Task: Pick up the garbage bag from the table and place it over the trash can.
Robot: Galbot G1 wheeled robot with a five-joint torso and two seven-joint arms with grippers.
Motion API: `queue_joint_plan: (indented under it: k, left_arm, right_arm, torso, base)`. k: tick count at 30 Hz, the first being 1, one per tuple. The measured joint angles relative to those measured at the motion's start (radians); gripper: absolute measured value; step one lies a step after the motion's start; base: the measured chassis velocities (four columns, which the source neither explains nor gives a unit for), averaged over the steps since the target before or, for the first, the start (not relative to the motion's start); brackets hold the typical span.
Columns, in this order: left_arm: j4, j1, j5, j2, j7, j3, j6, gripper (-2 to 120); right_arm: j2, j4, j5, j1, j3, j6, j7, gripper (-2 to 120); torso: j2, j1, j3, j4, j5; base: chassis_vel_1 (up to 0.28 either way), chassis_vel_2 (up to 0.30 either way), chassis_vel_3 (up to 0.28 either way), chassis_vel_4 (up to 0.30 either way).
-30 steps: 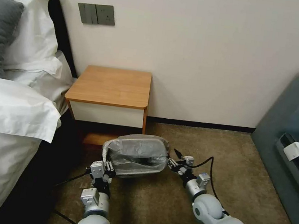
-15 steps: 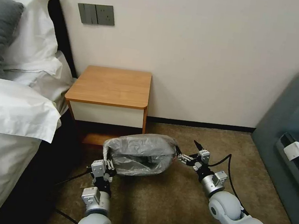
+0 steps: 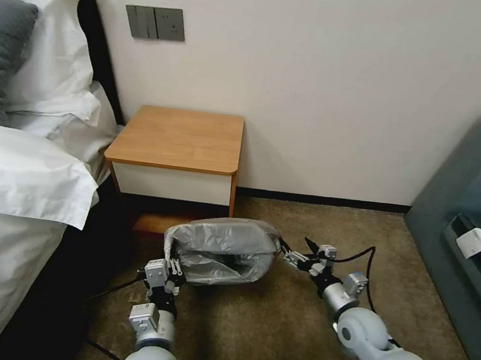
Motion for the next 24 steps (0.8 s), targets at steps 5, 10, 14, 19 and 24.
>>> queue_joint_plan:
  k: [5, 10, 14, 19, 24]
  left_arm:
    - [0.001, -0.001, -0.001, -0.001, 0.0, 0.0, 0.0, 7]
    - [0.001, 0.001, -0.001, -0.001, 0.0, -0.001, 0.0, 7]
    - [0.0, 0.001, -0.001, 0.0, 0.0, -0.004, 0.0, 7]
    - [0.003, -0.003, 0.007, 0.001, 0.0, -0.006, 0.0, 7]
    - [0.003, -0.017, 0.01, 0.016, 0.0, -0.024, 0.0, 7]
  right_arm:
    - [-0.037, 0.02, 0.015, -0.019, 0.027, -0.008, -0.074, 100]
    - [-0.044, 0.017, -0.005, -0.026, 0.057, 0.024, -0.192, 100]
    - [-0.054, 0.007, -0.151, -0.017, 0.078, 0.091, -0.393, 99]
    - [-0.113, 0.043, -0.33, 0.05, 0.0, 0.129, -0.513, 82]
    - [-0.175, 0.093, -0.41, 0.165, -0.116, 0.108, -0.519, 65]
  torso:
    - [0.0, 0.0, 0.0, -0.0002, 0.0002]
    - [0.0, 0.0, 0.0, -0.0004, 0.0005]
    - [0.0, 0.0, 0.0, -0.0003, 0.0002]
    - [0.0, 0.0, 0.0, 0.0001, 0.0]
    - [0.0, 0.0, 0.0, -0.0005, 0.0]
  base:
    - [0.0, 0.0, 0.0, 0.0]
    - [0.0, 0.0, 0.0, 0.0]
    - [0.0, 0.0, 0.0, 0.0]
    - [0.0, 0.0, 0.0, 0.0]
    - [0.0, 0.0, 0.0, 0.0]
